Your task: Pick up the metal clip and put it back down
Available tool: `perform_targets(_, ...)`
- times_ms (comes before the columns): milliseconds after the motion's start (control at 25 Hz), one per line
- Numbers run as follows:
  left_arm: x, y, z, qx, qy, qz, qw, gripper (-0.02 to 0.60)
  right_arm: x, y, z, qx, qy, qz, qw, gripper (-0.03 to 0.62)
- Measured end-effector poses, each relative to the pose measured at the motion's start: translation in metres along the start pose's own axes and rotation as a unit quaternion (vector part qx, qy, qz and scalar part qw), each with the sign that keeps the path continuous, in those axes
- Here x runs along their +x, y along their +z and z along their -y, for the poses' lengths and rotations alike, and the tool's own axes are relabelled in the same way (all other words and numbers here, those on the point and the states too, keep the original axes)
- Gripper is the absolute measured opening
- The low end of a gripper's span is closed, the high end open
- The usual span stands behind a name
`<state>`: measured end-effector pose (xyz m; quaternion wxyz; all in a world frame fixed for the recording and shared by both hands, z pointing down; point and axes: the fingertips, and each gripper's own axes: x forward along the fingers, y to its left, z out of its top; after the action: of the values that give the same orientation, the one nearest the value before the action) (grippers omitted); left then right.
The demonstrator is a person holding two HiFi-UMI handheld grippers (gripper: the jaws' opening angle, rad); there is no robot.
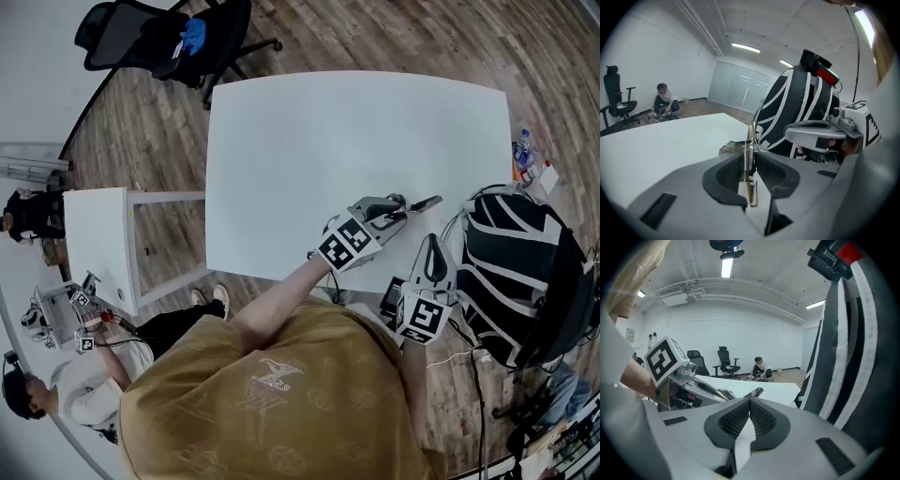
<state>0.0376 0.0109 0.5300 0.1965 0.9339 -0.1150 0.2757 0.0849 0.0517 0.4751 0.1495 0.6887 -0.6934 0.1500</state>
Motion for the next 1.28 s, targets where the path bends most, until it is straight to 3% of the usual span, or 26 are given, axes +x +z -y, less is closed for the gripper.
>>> perform_targets(560, -0.019, 0.031, 0.002, 0.026, 0.026, 0.075, 0.9965, 0.095, 0.000, 0.019, 0.009, 0.002, -0.024, 0.026, 0.999, 0.006)
perform_targets(840, -0.039, 0.056, 0.005, 0.037, 0.034, 0.121, 0.9914, 0.095, -0.005, 0.061, 0.004, 0.021, -0.011, 0.071, 0.997, 0.006)
perform_targets(1280, -0.084, 0.102, 0.010, 0.053, 0.063, 0.218, 0.9725, 0.095, -0.008, 0.089, -0.010, 0.024, 0.015, 0.109, 0.994, 0.006)
